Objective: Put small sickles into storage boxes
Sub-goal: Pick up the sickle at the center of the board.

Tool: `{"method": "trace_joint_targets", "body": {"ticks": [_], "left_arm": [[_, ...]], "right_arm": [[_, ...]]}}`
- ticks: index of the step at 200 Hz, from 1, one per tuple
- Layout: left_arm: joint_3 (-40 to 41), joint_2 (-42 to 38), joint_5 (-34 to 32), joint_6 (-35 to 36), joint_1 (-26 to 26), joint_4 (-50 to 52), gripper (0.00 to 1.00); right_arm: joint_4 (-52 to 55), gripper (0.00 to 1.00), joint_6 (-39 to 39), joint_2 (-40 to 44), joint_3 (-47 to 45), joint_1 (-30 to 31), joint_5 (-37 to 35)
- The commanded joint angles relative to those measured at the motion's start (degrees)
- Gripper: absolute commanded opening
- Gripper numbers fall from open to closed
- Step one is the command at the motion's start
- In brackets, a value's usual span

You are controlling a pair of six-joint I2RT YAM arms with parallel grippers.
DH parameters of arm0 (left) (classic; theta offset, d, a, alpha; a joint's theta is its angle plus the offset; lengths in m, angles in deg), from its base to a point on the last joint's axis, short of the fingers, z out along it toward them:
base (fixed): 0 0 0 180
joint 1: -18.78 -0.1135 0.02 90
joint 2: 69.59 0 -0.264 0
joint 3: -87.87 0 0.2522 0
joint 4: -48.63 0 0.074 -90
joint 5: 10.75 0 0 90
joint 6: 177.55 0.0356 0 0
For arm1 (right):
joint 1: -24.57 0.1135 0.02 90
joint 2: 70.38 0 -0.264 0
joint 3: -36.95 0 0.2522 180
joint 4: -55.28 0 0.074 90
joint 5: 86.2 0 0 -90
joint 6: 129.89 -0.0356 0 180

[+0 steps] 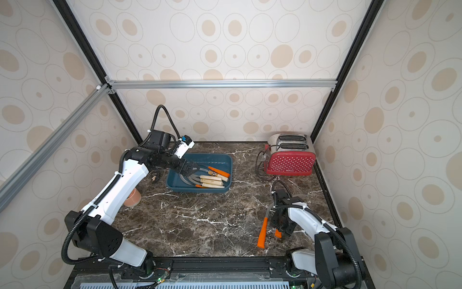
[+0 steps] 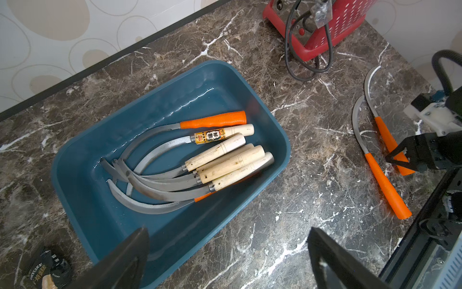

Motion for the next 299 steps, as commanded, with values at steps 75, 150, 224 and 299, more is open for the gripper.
{"method": "trace_joint_targets", "body": {"ticks": [75,150,224,299], "left_arm": [[0.46,-1.48,0.48,-0.16,0.14,-0.5,0.99],[0.68,-1.75,0.68,-0.06,0.14,-0.57,0.99],[0.86,-1.88,1.5,-0.68,0.14,-1.12,0.99],[1.12,-2.01,1.61,-0.78,0.14,-1.21,0.99]], "right_arm": [[2.96,0.58,2.71,0.5,-0.02,-0.08,2.02],[1.34,0.55,2.77,-0.7,-1.1,-0.14,2.59],[-0.51,0.42,3.21,-3.62,-0.66,-0.13,3.27],[-1.19,0.24,4.78,-6.45,0.47,-0.15,3.16]]}}
